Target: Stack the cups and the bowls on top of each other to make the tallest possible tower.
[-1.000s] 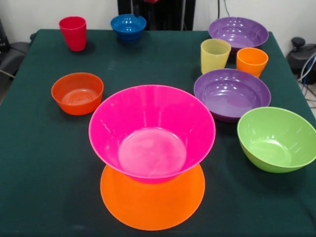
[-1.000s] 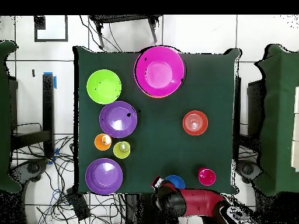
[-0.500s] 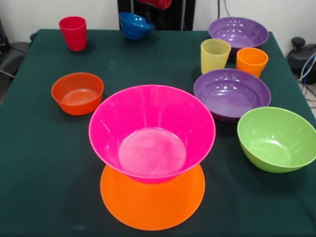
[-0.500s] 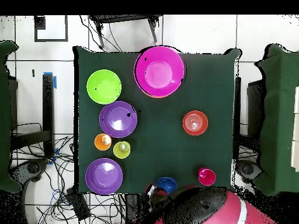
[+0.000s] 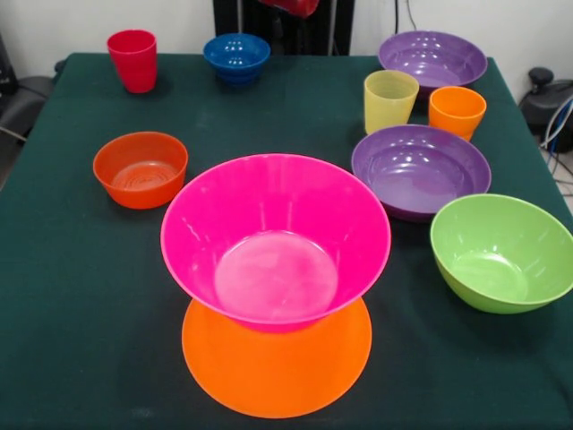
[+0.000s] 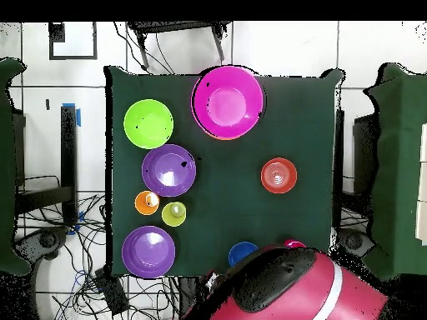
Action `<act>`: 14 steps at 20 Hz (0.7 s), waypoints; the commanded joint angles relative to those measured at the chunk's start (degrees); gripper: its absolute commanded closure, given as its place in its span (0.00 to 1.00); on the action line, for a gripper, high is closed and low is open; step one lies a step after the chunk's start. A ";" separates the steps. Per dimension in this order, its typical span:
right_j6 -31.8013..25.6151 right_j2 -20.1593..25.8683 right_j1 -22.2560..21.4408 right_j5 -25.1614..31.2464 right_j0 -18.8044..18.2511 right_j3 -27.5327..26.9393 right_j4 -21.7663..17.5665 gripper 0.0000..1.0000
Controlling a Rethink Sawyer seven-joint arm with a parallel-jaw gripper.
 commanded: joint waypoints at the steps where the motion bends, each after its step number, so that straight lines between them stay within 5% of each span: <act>1: 6.38 2.30 1.70 -3.52 1.72 -6.37 3.25 0.00; 8: 6.03 2.08 -3.03 -1.86 2.50 -5.60 3.78 0.00; 14: 4.09 5.39 -11.19 5.77 1.90 -3.98 4.79 0.00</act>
